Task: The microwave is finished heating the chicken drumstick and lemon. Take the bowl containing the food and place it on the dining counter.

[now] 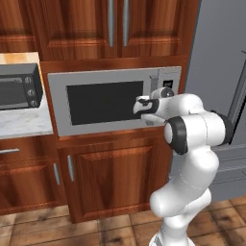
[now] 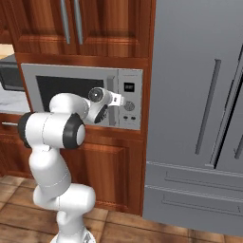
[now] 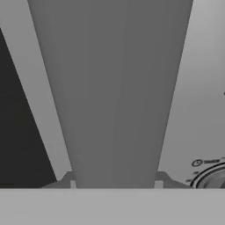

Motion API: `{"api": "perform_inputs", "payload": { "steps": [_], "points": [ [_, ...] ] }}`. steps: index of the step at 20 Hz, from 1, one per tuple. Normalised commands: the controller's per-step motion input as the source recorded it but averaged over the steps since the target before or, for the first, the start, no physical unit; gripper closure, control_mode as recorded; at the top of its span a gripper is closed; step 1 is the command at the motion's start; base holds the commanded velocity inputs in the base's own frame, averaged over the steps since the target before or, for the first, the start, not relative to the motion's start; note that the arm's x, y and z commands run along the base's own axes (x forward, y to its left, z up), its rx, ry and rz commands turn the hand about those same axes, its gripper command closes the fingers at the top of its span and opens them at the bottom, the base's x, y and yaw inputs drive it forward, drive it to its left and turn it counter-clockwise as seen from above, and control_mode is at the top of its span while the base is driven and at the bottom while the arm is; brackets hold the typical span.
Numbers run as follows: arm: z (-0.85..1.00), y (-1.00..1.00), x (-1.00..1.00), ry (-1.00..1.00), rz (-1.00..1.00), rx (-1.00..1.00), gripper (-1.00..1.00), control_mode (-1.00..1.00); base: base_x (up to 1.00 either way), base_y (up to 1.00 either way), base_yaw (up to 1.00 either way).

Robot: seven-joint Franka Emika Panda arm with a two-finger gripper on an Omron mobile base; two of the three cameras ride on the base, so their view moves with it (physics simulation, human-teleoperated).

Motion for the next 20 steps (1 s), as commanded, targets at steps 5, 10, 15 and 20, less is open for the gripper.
{"api": "perform_inputs", "payload": {
  "steps": [5, 10, 15, 20],
  "points": [
    [0.02, 0.0, -0.17, -0.01, 0.0, 0.0, 1.0, -1.0, 0.0, 0.0, 0.0],
    [0.21, 0.02, -0.6, -0.04, 0.0, 0.0, 1.0, -1.0, 0.0, 0.0, 0.0],
    [0.33, 0.12, -0.87, 0.0, 0.0, 0.0, 1.0, -1.0, 0.0, 0.0, 0.0],
    [0.49, 0.31, -1.0, 0.0, -0.03, 0.0, 1.0, -1.0, 0.0, 0.0, 0.0]
  ]
}}
